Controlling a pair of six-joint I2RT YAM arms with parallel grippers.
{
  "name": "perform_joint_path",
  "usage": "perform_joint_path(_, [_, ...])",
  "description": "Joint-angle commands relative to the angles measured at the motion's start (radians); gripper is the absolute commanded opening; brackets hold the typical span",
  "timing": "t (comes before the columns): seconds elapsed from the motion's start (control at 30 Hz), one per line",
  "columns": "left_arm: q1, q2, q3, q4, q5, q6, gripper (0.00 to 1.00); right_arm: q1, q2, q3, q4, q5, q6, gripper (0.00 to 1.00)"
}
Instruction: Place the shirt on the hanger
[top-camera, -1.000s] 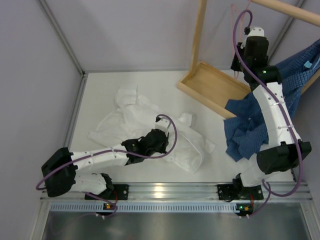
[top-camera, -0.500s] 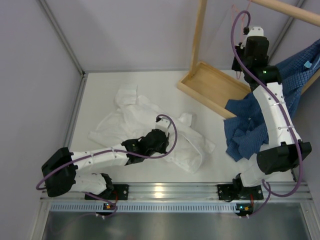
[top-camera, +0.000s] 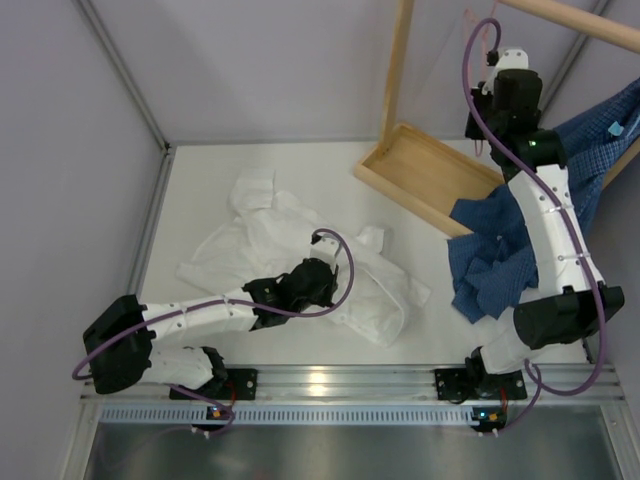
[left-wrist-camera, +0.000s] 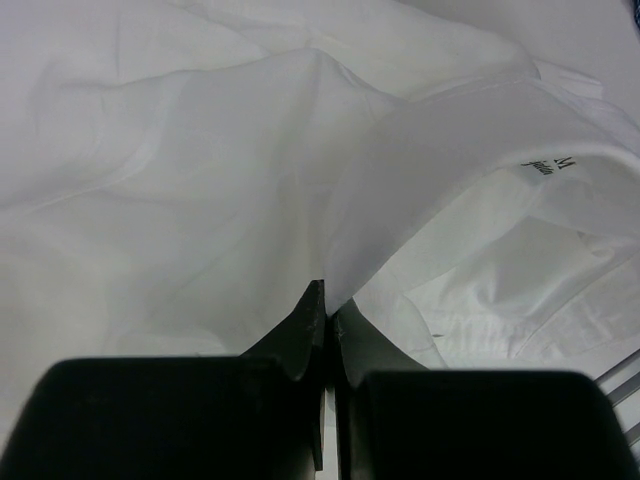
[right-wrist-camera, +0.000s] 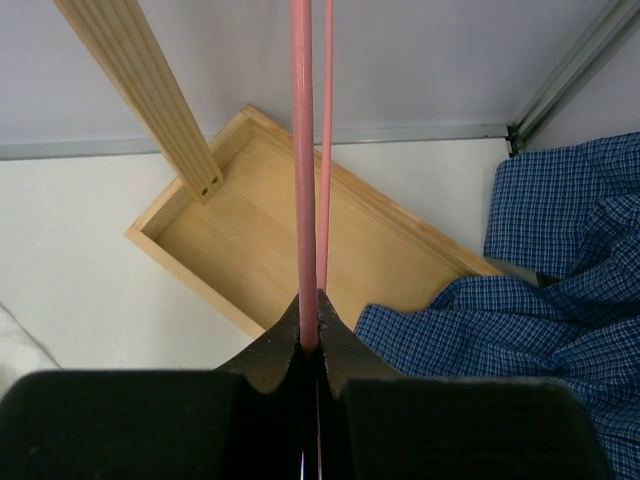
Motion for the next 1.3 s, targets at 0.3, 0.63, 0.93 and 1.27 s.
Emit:
perform_joint_path(0.3, [0.0, -0.038, -0.01, 0.047, -0.02, -0.011, 0.0, -0.023, -0.077, 0.145, 0.055, -0.049, -0.052, 0.0])
perform_joint_path(0.63, [0.026, -0.059, 0.102, -0.133, -0.152, -0.084, 0.0, -0.023, -0.307, -0.112, -0.049, -0.323, 0.008, 0.0])
perform_joint_path(0.93, [0.258, 0.028, 0.292, -0.202, 0.007, -0.032, 0.0, 0.046, -0.865, -0.795, -0.035, -0.85, 0.083, 0.0])
perform_joint_path(1.27, [0.487, 0.243, 0.546, -0.269, 0.222, -0.023, 0.0, 0.127, -1.045, -0.881, -0.207, -0.929, 0.089, 0.0])
